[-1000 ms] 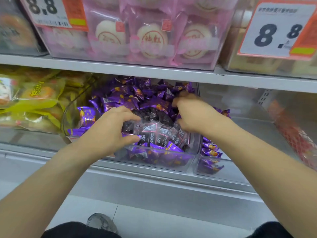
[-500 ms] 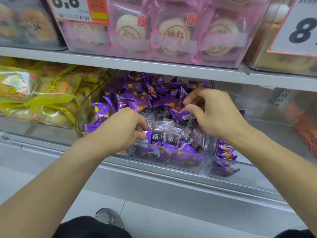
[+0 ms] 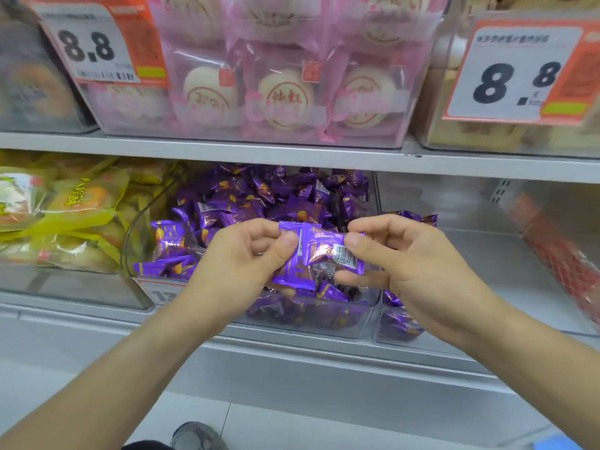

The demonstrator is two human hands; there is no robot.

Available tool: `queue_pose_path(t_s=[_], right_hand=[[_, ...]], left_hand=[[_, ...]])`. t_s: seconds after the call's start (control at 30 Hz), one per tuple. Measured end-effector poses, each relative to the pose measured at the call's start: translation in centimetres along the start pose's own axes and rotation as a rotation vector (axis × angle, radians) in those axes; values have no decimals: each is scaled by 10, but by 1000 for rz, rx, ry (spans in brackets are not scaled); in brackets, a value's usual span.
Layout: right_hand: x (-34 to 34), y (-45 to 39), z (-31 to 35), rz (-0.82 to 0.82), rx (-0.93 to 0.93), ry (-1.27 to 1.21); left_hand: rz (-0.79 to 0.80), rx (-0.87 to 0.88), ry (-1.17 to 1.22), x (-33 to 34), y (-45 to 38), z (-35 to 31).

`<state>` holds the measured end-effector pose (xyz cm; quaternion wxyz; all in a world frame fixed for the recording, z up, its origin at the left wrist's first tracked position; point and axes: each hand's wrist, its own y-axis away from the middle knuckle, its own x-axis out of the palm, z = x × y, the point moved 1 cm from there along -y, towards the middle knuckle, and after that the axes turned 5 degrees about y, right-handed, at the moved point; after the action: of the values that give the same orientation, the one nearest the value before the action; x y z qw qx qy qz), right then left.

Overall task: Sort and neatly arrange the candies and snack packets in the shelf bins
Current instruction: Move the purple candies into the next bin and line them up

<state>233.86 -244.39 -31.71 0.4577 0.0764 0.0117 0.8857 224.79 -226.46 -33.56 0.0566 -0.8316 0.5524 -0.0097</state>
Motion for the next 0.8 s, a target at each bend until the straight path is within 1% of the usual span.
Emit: queue_pose_path(t_s=[0.07,0.13,0.17,0.23,0.3,0.33,0.47,0.6,0.63,0.73,0.8], right_hand=[[-8,6,1,35,30,-3],[-15,10,2,43,53,-16],[-19,12,2,32,62,-12],[-28,14,4,-20,63,75],[-40,16,6,-86,32,172],[-45,17,8,-99,5,173],[-62,20,12,-89,-116,75],[-71,21,10,-33,-92,-3],[-72,21,10,-22,-75,-43],[-74,21,11,9,-46,-164],[-76,21,12,0,-32,-208]], left_hand=[[40,-16,49,10,4,-1],[46,-5,30,17,6,-2],[44,1,24,19,7,-2],[32,15,53,24,6,-4],[8,29,93,28,6,-6],[5,31,112,30,6,-6],[117,-14,81,38,3,-1],[72,-77,298,54,-2,0],[46,-70,284,57,-2,-1],[-1,-11,129,61,-3,-2],[1,7,125,63,-3,-4]])
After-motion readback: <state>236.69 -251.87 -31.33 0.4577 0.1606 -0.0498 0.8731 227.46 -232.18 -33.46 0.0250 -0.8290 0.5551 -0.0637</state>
